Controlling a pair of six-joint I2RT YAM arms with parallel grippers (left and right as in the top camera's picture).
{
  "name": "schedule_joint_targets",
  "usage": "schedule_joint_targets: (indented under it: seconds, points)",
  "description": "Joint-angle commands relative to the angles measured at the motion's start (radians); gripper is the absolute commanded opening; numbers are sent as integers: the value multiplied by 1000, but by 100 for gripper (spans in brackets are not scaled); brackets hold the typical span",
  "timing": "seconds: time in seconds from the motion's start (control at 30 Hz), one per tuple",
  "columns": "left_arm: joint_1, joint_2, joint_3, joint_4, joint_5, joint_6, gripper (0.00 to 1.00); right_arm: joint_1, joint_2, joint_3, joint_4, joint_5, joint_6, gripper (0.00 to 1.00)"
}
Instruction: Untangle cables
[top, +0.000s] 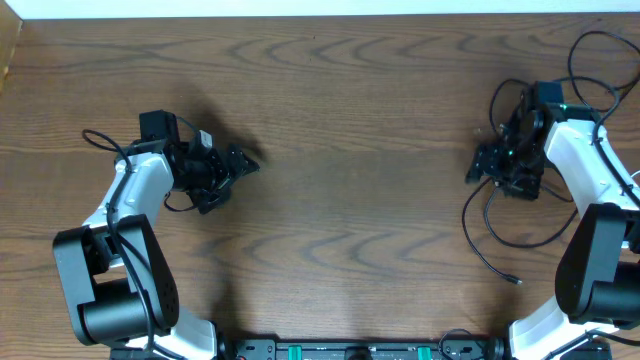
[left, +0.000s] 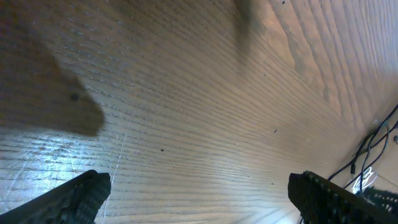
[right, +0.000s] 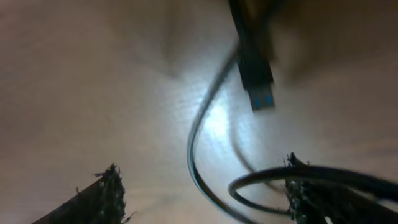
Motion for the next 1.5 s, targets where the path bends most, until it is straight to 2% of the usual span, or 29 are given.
schedule_joint_targets:
  seconds: [0.0, 0.1, 0.13, 0.17, 0.2, 0.3, 0.33, 0.43, 0.5, 0.57, 0.73, 0.87, 0.93, 1.1, 1.33, 1.47]
  points:
    - [5, 4, 5, 0, -10, -2, 98, 3, -68, 85, -77, 21, -80, 79]
    - [5, 4, 5, 0, -10, -2, 98, 3, -132, 107, -88, 21, -75, 59]
    - [5, 4, 5, 0, -10, -2, 98, 3, -161, 106, -93, 21, -68, 47]
    - [5, 4, 5, 0, -10, -2, 98, 3, -171, 106, -102, 21, -62, 43]
    - [5, 4, 5, 0, -10, -2, 98, 3, -183, 105, -130, 21, -43, 43]
    - [5, 4, 5, 0, -10, -2, 98, 8, -182, 84, -216, 21, -23, 55]
    - [5, 4, 5, 0, -10, -2, 98, 13, -182, 61, -221, 21, -23, 56]
    - [5, 4, 5, 0, -10, -2, 98, 44, -182, -43, -163, 117, 71, 45]
    - [5, 4, 5, 0, -10, -2, 98, 55, -182, -108, -97, 225, 174, 36]
    - [5, 4, 5, 0, -10, -2, 98, 55, -182, -175, 17, 279, 209, 24]
    - [5, 4, 5, 0, -9, -2, 98, 55, -181, -360, 335, 317, 209, 24]
    - [5, 4, 5, 0, -10, -2, 98, 55, -181, -455, 566, 312, 209, 13]
    - [5, 4, 5, 0, -10, -2, 98, 55, -179, -465, 655, 312, 209, 9]
    - [5, 4, 5, 0, -10, -2, 98, 55, -106, -466, 849, 293, 209, 4]
    - [5, 4, 5, 0, -10, -2, 98, 55, 124, -405, 1235, 234, 209, 1]
    - [5, 4, 5, 0, -10, -2, 98, 58, 231, -253, 1246, 153, 208, 1]
